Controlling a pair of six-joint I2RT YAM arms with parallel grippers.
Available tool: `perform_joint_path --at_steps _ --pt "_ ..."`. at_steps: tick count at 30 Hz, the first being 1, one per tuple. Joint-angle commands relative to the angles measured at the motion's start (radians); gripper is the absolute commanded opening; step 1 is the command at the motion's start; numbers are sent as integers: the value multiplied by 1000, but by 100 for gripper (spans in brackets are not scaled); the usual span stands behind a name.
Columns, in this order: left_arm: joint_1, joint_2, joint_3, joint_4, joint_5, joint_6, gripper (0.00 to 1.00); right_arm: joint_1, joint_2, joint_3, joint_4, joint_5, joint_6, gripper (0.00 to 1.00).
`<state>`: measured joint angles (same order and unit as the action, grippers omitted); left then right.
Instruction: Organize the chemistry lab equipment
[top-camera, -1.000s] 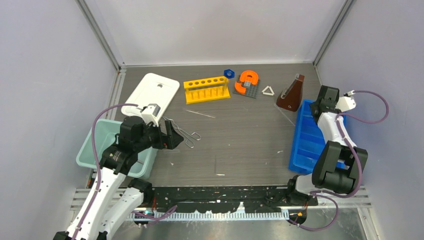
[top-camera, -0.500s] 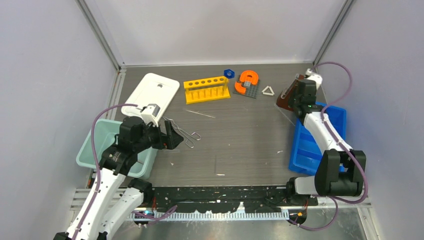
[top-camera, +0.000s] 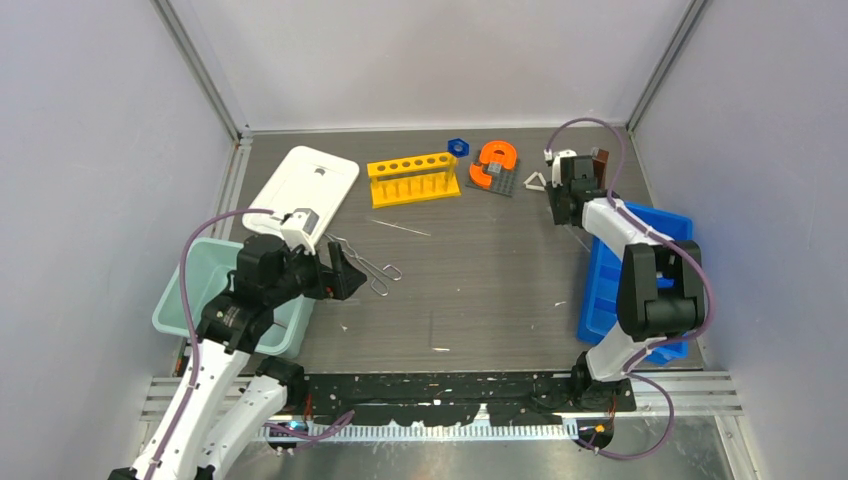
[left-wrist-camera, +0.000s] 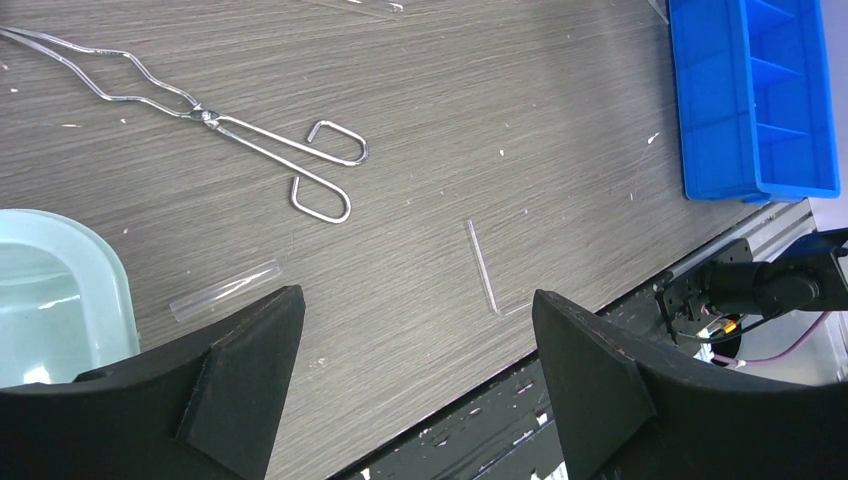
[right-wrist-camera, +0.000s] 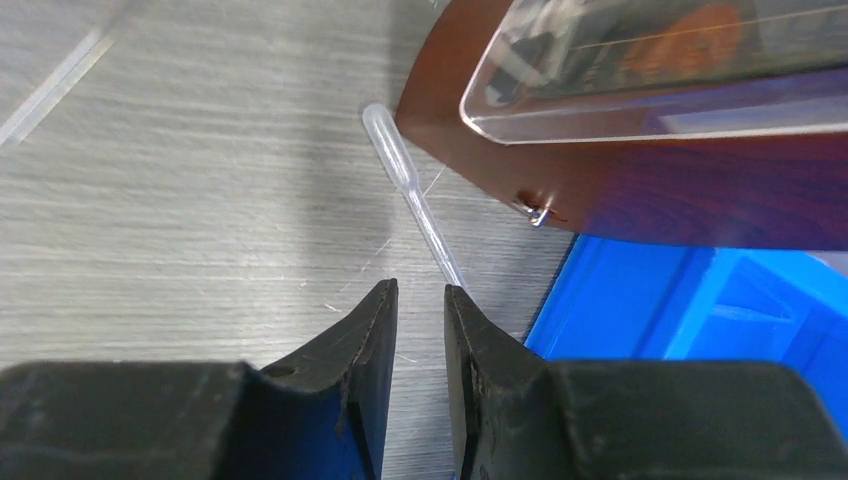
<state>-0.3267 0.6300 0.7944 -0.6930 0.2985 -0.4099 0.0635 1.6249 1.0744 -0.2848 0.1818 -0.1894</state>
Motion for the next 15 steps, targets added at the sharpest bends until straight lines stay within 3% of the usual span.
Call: perform_joint_path --at_steps 1,15 --pt "-3 -18 -3 18 7 8 87 4 42 53 -31 11 -139 30" --pt "-3 -12 -2 19 7 10 88 4 171 70 4 42 -212 27"
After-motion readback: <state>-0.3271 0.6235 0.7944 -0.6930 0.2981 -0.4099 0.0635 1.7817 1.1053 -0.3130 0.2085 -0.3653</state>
